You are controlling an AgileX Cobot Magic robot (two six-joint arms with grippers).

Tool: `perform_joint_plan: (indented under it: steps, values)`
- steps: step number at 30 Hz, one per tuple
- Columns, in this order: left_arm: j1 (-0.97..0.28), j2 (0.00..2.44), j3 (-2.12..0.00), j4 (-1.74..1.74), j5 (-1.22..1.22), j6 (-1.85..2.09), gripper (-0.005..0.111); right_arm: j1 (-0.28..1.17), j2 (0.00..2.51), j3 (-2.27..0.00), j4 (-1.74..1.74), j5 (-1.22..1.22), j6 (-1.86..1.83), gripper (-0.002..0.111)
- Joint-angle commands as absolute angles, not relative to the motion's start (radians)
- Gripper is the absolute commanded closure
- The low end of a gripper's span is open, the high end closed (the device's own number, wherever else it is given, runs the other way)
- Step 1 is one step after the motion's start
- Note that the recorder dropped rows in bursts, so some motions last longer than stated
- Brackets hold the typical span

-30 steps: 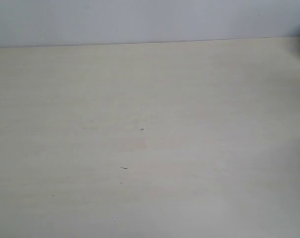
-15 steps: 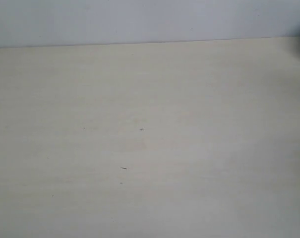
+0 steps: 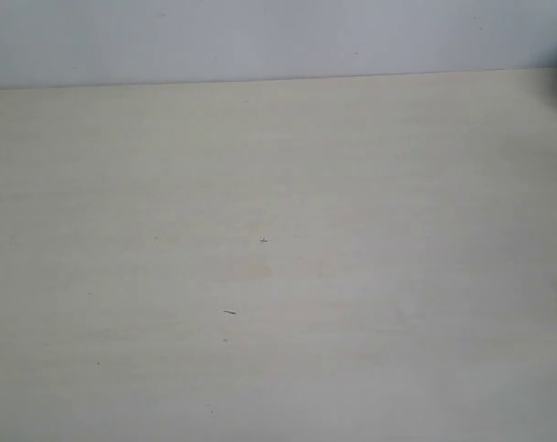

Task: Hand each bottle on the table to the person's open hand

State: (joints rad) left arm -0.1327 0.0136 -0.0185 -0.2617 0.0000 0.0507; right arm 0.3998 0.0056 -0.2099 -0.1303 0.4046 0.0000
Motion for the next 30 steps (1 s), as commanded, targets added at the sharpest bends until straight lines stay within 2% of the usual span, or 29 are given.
perform_joint_plan:
  steps: [1, 10, 30]
  values:
    - [-0.112, 0.000, 0.000, -0.082, -0.060, -0.087, 0.106, 0.396, 0.000, -0.217, -0.132, 0.393, 0.000, 0.100]
    - [-0.109, 0.000, 0.000, 0.251, -0.030, -0.354, 0.106, 0.396, 0.000, -0.217, -0.132, 0.393, 0.000, 0.100]
    - [-0.109, 0.000, 0.000, 0.262, 0.083, -0.425, 0.106, 0.396, 0.000, -0.217, -0.132, 0.393, 0.000, 0.100]
